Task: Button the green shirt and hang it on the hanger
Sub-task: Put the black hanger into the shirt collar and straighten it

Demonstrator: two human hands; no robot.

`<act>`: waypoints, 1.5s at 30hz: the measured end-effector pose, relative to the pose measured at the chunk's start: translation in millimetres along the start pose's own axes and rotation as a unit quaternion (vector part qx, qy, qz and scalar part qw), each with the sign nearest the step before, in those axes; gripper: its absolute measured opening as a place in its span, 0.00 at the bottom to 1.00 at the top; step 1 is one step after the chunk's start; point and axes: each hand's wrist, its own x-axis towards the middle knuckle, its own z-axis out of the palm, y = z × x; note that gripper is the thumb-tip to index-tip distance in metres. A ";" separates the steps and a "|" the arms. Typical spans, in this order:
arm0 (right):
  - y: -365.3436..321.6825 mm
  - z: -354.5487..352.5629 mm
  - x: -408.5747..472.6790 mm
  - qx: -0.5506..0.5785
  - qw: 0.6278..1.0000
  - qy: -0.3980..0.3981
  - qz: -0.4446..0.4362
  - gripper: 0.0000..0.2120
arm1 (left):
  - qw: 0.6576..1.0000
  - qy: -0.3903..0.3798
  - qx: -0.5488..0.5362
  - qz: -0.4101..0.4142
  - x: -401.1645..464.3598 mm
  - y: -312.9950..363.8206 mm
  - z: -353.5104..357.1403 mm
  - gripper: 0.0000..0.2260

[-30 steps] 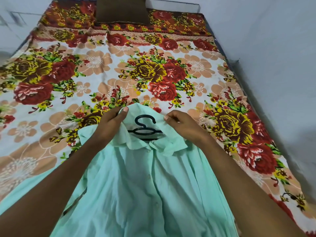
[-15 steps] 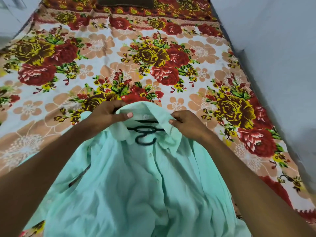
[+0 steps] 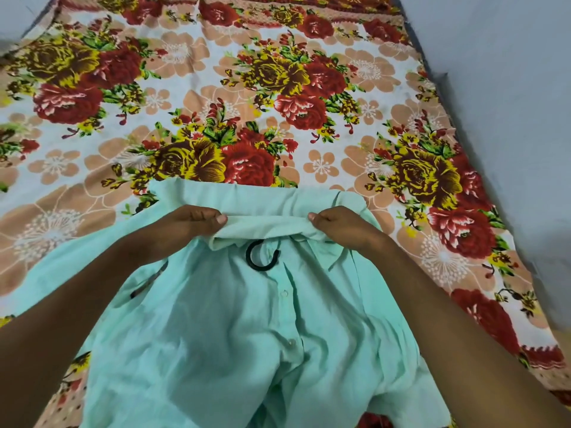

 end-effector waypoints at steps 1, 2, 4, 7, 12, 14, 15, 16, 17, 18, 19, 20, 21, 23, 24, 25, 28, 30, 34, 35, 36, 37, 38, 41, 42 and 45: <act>1.2 2.2 1.1 -0.012 1.000 0.009 0.009 0.25 | 0.999 0.019 0.009 -0.027 1.4 -2.8 1.8 0.17; 2.1 5.4 1.3 -0.031 0.999 0.025 0.009 0.24 | 0.997 0.046 0.035 -0.054 2.8 -5.3 4.8 0.17; 4.5 12.5 2.2 -0.071 0.994 0.083 -0.015 0.20 | 0.979 0.116 0.143 -0.089 8.0 -10.0 11.0 0.20; 10.6 22.7 -1.9 0.013 0.981 0.180 -0.065 0.09 | 0.937 0.245 0.249 -0.030 5.1 -13.2 17.1 0.23; 23.9 23.0 -24.0 -0.032 0.958 0.230 -0.170 0.31 | 0.842 0.299 0.414 0.176 -18.2 -7.5 36.6 0.20; 29.3 26.6 -28.7 -0.139 0.942 0.220 -0.212 0.33 | 0.817 0.271 0.481 0.166 -16.6 -6.1 47.4 0.27; 30.6 29.8 -28.9 -0.175 0.935 0.216 -0.222 0.28 | 0.807 0.264 0.508 0.146 -15.0 -4.5 51.7 0.27; 31.1 33.5 -28.3 -0.198 0.928 0.223 -0.223 0.20 | 0.796 0.257 0.532 0.132 -13.7 -3.8 54.2 0.22; 30.9 35.2 -28.5 -0.204 0.923 0.240 -0.220 0.14 | 0.784 0.255 0.550 0.135 -12.2 -3.2 54.3 0.16; 30.3 36.5 -28.3 -0.197 0.919 0.264 -0.215 0.11 | 0.773 0.256 0.561 0.147 -11.9 -4.3 52.3 0.10; 30.1 36.9 -28.3 -0.184 0.916 0.287 -0.212 0.11 | 0.766 0.258 0.565 0.164 -12.2 -6.9 50.0 0.06; 30.0 36.3 -28.5 -0.173 0.913 0.302 -0.213 0.12 | 0.760 0.261 0.564 0.188 -13.2 -10.8 47.7 0.05; 30.4 36.3 -29.2 -0.171 0.911 0.308 -0.216 0.12 | 0.755 0.261 0.564 0.212 -15.0 -14.6 45.6 0.06; 32.3 40.1 -33.6 -0.174 0.914 0.307 -0.202 0.14 | 0.757 0.271 0.546 0.233 -19.2 -19.4 45.1 0.10; 34.6 43.1 -35.8 -0.150 0.921 0.315 -0.175 0.15 | 0.771 0.291 0.522 0.223 -20.7 -20.2 46.0 0.10; 36.0 45.2 -38.0 -0.109 0.925 0.335 -0.142 0.15 | 0.787 0.315 0.489 0.204 -21.6 -19.8 48.0 0.09; 38.8 49.3 -40.7 -0.001 0.925 0.364 -0.110 0.15 | 0.816 0.352 0.430 0.156 -19.7 -15.9 59.8 0.17; 39.5 52.7 -42.4 0.011 0.938 0.313 -0.150 0.18 | 0.818 0.358 0.427 0.141 -16.4 -16.5 68.2 0.19; 43.3 53.6 -41.7 0.018 0.948 0.304 -0.089 0.23 | 0.827 0.419 0.351 0.131 -12.2 -18.2 75.0 0.08; 42.2 53.2 -41.2 0.007 0.946 0.314 -0.082 0.21 | 0.832 0.429 0.324 0.132 -11.5 -17.1 76.2 0.07; 40.2 52.2 -41.0 -0.006 0.943 0.318 -0.101 0.18 | 0.838 0.436 0.299 0.134 -10.6 -15.2 77.8 0.07; 37.8 50.7 -41.2 -0.013 0.939 0.316 -0.135 0.15 | 0.842 0.441 0.278 0.137 -9.7 -12.5 79.3 0.08; 35.5 48.7 -41.1 -0.016 0.935 0.313 -0.164 0.13 | 0.845 0.446 0.259 0.143 -9.2 -9.7 80.2 0.08; 29.5 43.2 -35.8 -0.060 0.932 0.310 -0.181 0.14 | 0.852 0.458 0.223 0.120 -8.1 -2.6 78.0 0.09; 27.3 42.3 -32.6 -0.087 0.935 0.295 -0.176 0.17 | 0.853 0.453 0.242 0.096 -7.0 -1.3 76.9 0.09; 18.4 42.0 -19.4 -0.158 0.951 0.215 -0.154 0.20 | 0.854 0.378 0.355 0.035 0.2 1.0 72.6 0.15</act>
